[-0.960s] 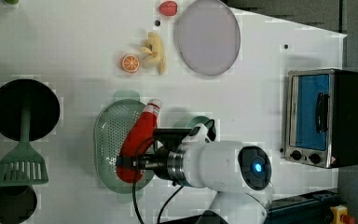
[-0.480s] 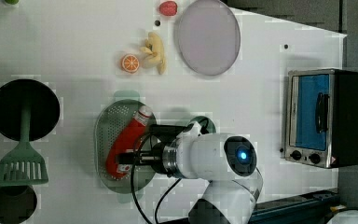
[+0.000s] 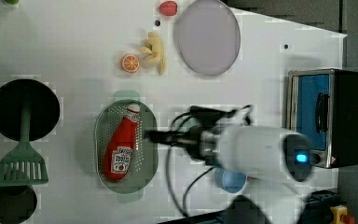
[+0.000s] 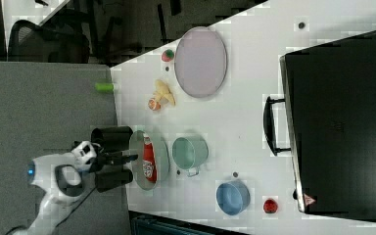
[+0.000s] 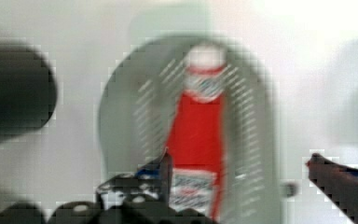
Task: Pick Ketchup from the table and place it in strainer.
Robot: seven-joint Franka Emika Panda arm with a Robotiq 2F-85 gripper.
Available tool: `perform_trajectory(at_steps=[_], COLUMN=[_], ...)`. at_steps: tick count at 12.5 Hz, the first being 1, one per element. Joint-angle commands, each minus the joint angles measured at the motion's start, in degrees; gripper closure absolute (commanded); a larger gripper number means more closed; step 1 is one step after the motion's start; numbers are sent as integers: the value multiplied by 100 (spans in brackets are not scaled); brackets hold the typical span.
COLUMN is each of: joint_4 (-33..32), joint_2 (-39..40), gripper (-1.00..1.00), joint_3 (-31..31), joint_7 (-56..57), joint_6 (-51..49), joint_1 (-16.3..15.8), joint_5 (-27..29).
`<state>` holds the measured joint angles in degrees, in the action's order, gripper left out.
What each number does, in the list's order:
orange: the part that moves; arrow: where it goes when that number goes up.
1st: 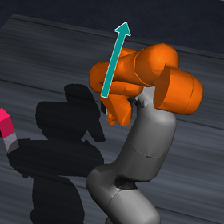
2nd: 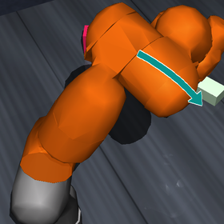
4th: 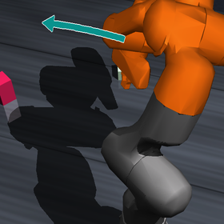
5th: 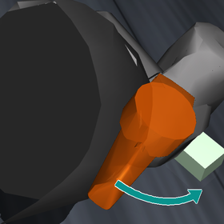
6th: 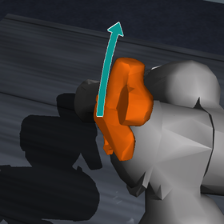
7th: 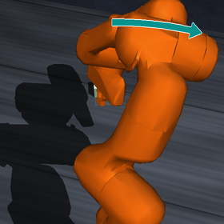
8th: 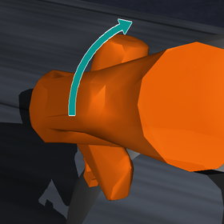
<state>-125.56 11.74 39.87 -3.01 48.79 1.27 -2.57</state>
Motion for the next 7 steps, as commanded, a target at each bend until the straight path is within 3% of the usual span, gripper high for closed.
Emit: perform_trajectory(at_steps=[1,4,7], joint_4=[251,476,970], joint_2=[-766,-1397,-1721], gripper=[-100,-100,-100], joint_3=[-312,-913,-1757], joint_7=[-283,-280,-225], joint_6=[-668,-1530,-2497], joint_1=[721,1116,1275], joint_5=[23,25,29])
